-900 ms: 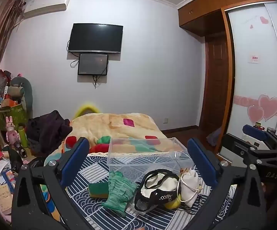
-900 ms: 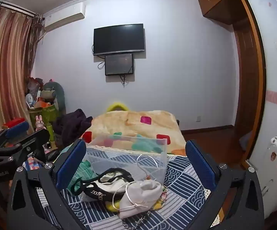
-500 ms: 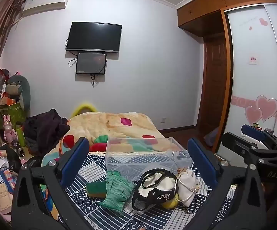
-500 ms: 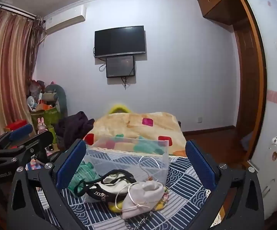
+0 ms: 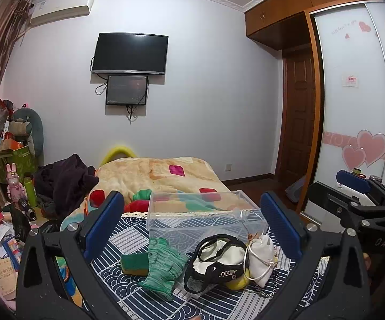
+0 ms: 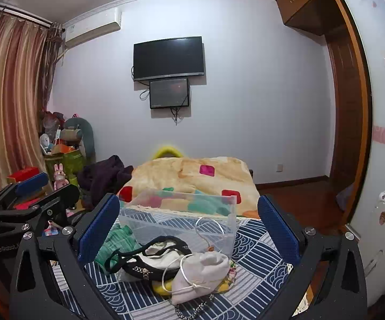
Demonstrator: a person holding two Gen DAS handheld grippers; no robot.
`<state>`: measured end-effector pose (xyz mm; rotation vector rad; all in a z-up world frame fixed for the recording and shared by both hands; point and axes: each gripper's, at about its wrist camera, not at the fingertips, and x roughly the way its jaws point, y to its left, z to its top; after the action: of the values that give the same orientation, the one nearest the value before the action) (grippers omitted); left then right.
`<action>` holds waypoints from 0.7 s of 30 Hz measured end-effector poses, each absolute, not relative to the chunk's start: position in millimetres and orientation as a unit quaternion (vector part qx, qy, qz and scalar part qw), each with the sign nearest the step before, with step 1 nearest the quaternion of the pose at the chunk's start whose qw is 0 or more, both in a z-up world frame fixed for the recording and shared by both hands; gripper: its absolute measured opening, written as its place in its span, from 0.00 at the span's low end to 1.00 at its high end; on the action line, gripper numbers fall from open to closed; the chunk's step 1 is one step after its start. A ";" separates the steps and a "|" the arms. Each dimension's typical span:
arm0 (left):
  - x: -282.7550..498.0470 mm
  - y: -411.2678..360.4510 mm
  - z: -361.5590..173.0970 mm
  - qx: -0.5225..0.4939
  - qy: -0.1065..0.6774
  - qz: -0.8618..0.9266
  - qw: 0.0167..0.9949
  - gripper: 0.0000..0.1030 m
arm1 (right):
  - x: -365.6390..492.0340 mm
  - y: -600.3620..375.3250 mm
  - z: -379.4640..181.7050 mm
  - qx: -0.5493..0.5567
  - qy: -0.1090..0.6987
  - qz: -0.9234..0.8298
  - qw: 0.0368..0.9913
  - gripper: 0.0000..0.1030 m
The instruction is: Organize soft objects
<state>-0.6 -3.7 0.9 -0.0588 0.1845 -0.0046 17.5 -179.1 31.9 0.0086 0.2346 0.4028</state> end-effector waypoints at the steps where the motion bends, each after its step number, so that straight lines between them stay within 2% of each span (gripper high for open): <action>1: -0.8 -3.8 1.0 -0.030 0.092 -0.002 0.995 1.00 | 18.0 -180.0 30.8 0.005 0.116 0.200 0.973 1.00; 21: -0.7 -2.2 3.9 -0.032 0.093 -0.003 0.995 1.00 | 19.6 -180.7 25.8 0.007 0.114 0.202 0.973 1.00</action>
<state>-0.7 -2.2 3.9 -0.0643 0.1870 -0.0057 19.6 -180.7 25.8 0.0136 0.2294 0.4080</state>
